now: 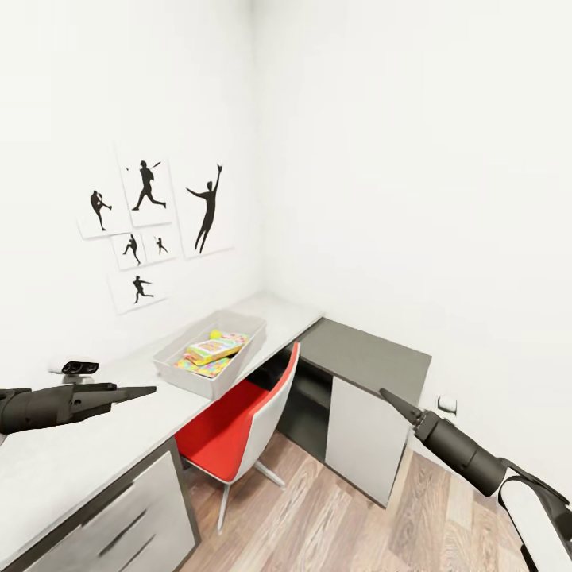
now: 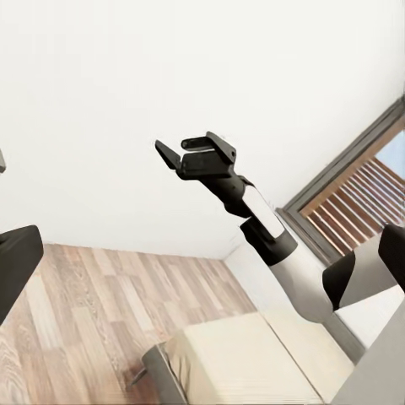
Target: Put all the toys in the child's room - the three board games (two on the bed and one on the table), the two jigsaw puzzles on the table, and the tennis ball on the table - inside the toy box on the table in the child's room.
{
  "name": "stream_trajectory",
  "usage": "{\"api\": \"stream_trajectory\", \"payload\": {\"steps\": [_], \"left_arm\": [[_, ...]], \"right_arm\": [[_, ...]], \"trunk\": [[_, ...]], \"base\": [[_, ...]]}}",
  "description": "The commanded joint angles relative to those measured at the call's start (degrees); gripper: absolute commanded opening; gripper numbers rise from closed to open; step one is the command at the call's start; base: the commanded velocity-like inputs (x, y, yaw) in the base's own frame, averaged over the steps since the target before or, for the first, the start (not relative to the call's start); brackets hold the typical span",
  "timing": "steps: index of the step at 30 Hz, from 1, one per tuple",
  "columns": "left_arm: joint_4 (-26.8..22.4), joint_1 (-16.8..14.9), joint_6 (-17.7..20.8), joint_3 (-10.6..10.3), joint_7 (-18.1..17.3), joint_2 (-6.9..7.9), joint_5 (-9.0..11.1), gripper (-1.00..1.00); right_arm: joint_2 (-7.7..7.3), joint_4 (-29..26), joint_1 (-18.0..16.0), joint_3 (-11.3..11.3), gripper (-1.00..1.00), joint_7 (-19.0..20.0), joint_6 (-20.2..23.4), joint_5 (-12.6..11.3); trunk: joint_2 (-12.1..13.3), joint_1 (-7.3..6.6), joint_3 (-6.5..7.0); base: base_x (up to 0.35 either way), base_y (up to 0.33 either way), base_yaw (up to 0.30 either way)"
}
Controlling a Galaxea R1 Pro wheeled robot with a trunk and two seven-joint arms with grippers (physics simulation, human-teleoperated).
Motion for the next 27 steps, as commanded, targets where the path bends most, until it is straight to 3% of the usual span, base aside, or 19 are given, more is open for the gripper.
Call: {"api": "stream_trajectory", "payload": {"steps": [1, 9, 27], "left_arm": [[0.0, 0.0, 0.6, 0.0, -0.2, 0.03, 0.0, 1.0], [0.0, 0.0, 0.6, 0.1, -0.2, 0.03, 0.1, 1.0], [0.0, 0.0, 0.6, 0.1, -0.2, 0.04, 0.1, 1.0]], "right_arm": [[0.01, 0.0, 0.0, 0.0, 1.0, 0.0, 0.4, -0.3], [-0.12, 0.0, 0.0, -0.1, 1.0, 0.0, 0.4, -0.3], [-0.15, 0.0, 0.0, -0.1, 1.0, 0.0, 0.4, -0.3]], "trunk": [[0.0, 0.02, 0.02], [0.0, 0.02, 0.33], [0.0, 0.02, 1.09]], "base": [[-0.002, 0.149, -0.258], [0.0, 0.117, -0.258], [0.0, 0.006, -0.258]]}}
